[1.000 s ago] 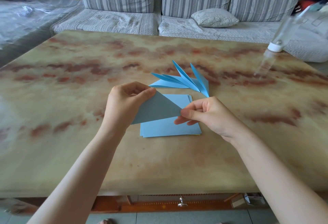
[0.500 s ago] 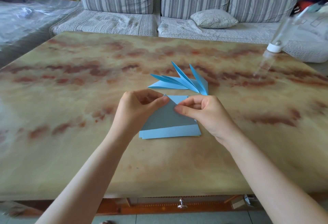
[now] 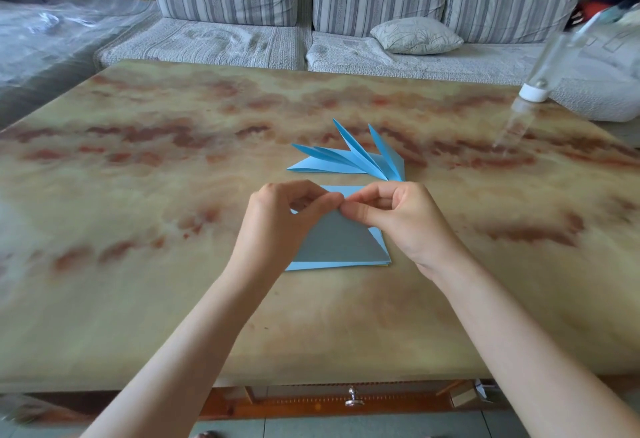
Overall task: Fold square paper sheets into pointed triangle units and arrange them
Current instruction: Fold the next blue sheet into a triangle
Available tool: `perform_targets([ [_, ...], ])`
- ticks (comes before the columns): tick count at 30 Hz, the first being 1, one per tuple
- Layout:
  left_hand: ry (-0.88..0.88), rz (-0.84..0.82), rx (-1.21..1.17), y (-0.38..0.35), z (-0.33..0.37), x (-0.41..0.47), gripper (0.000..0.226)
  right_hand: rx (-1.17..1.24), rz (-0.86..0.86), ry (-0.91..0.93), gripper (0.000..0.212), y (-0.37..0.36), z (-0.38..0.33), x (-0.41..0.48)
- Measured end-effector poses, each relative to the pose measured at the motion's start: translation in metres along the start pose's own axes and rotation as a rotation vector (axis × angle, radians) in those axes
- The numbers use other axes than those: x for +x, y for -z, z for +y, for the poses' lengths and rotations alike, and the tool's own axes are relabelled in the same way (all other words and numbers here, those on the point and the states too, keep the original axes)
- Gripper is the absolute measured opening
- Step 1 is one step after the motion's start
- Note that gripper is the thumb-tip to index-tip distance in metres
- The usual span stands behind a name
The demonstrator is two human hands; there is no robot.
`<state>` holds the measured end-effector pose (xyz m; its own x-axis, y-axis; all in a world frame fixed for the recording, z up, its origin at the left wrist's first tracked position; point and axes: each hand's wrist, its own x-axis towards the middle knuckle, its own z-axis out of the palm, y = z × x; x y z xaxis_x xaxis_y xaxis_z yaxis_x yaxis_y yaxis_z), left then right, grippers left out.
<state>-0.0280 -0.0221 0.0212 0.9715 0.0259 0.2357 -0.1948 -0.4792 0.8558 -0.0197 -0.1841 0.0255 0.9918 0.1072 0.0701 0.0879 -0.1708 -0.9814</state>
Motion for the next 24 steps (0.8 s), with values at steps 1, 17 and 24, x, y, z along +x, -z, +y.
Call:
perform_targets([
  [1, 0.033, -0.031, -0.029, 0.001, -0.001, 0.001, 0.013, -0.006, 0.015, 0.005, 0.007, 0.001, 0.000, 0.001],
  [17, 0.062, -0.177, 0.032, 0.020, -0.006, 0.001, 0.013, 0.042, 0.159, -0.049, 0.009, 0.018, -0.003, 0.007],
  [24, 0.059, -0.177, 0.046, 0.019, -0.011, 0.001, 0.012, 0.041, 0.135, -0.084, 0.004, 0.020, 0.001, 0.009],
])
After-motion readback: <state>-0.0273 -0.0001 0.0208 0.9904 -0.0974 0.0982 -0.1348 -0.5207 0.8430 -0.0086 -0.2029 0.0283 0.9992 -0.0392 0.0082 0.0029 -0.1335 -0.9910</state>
